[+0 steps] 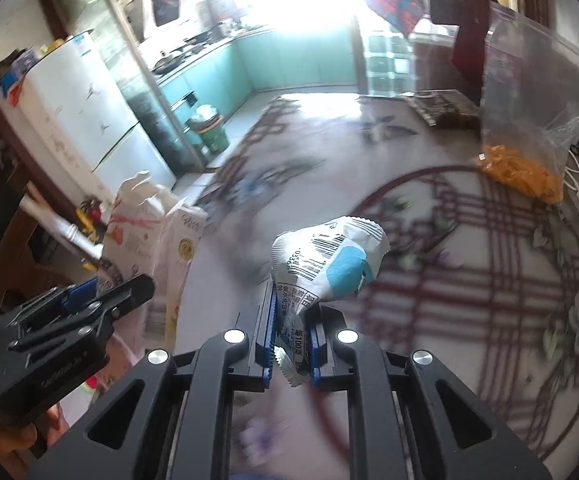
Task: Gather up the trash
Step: 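Grasp the pink printed paper bag with the left tool while the right tool grasps the silver foil bag, then carry the paper bag and foil bag over the red bucket and open both tools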
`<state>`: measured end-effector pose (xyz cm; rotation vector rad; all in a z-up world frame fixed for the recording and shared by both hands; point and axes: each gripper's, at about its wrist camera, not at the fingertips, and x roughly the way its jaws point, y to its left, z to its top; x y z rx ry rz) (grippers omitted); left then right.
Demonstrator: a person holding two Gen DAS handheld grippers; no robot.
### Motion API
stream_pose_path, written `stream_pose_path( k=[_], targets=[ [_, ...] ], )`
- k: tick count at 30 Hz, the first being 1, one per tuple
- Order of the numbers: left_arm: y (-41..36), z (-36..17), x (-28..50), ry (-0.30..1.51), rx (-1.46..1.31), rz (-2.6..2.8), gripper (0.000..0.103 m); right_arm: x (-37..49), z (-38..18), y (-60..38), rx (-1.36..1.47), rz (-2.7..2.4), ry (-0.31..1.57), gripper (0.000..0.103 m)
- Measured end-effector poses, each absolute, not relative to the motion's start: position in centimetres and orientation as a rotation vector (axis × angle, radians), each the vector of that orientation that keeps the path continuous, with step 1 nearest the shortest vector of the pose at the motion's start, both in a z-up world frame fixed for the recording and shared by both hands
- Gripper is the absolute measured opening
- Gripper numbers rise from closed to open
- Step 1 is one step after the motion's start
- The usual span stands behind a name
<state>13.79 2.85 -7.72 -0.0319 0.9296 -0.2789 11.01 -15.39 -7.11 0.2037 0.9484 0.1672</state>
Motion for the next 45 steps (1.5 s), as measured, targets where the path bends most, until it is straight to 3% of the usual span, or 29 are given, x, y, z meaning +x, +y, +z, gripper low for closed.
stream_pose_path(
  k=[14,45],
  targets=[
    [14.7,-8.1,9.1,0.951,-0.077,-0.271,0.041,5.8,-6.4,-4.2,0.161,0.163,0.952,0.012],
    [29.4,-10.5,7.3,0.991,-0.129,-0.164,0.041,5.1,-6.3,9.8,0.101,0.27,0.951,0.012]
  ],
)
